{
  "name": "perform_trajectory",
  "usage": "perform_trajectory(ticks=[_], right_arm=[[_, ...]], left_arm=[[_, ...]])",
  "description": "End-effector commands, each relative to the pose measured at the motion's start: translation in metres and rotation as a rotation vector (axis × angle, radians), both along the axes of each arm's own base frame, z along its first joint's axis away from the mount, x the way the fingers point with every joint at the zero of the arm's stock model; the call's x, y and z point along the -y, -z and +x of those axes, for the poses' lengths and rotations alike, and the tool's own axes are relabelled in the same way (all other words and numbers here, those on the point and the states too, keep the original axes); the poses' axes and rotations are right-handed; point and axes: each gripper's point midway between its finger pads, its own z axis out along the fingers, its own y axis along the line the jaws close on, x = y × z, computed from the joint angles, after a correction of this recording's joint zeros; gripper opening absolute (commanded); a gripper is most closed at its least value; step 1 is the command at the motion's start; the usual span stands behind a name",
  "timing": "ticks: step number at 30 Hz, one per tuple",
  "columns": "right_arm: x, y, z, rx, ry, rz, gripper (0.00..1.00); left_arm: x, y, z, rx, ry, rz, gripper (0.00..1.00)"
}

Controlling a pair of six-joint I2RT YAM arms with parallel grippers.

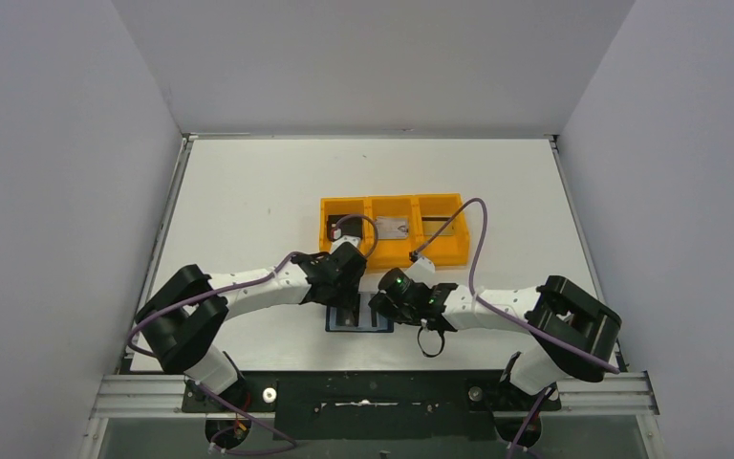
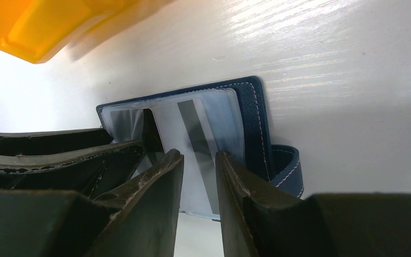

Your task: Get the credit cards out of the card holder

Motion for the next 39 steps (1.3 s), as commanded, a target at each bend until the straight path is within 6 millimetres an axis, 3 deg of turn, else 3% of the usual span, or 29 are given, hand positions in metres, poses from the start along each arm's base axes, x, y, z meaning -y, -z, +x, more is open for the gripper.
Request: perform_trajectory(ticks=[1,7,13,18,25,29,31,34,39], right_arm=[[0.059,0.049,-0.032,-0.136,0.004,-0.266,0.30],[0.051,0.025,-0.021,-0.060,-0.031,-0.302,0.25],[0.015,-0.018,-0.007,0.063,-0.132,-0.171,0.26],[-0.005,-0.038,0.000,0.120,-0.148,-0.040,0.26],[-0.024,-0.047,-0.002,0.149,-0.192,0.130,0.28],[-0.038,-0.051,-0.002,0.161,-0.242,0.220,0.29],[-0.044,-0.051,-0.003,0.161,-0.257,0.239,0.29],[-0.051,-0.046,-0.004,0.147,-0.286,0.258,0.29],[-0.053,-0.028,-0.006,0.078,-0.282,0.227,0.29]], left_arm=[[-0.031,0.007,-0.006,-0.006,-0.040,0.126,0.46],[-0.028,0.009,-0.011,-0.018,-0.048,0.083,0.44],[0.001,-0.006,-0.010,-0.014,-0.029,-0.091,0.44],[0.008,-0.015,-0.008,-0.006,-0.039,-0.178,0.44],[0.018,-0.042,-0.002,0.016,-0.032,-0.344,0.60],[0.008,-0.053,0.003,0.034,-0.085,-0.412,0.61],[0.001,-0.057,0.006,0.041,-0.109,-0.448,0.57],[-0.014,-0.044,-0.002,-0.003,-0.135,-0.494,0.48],[-0.005,-0.041,-0.014,-0.058,-0.083,-0.577,0.43]])
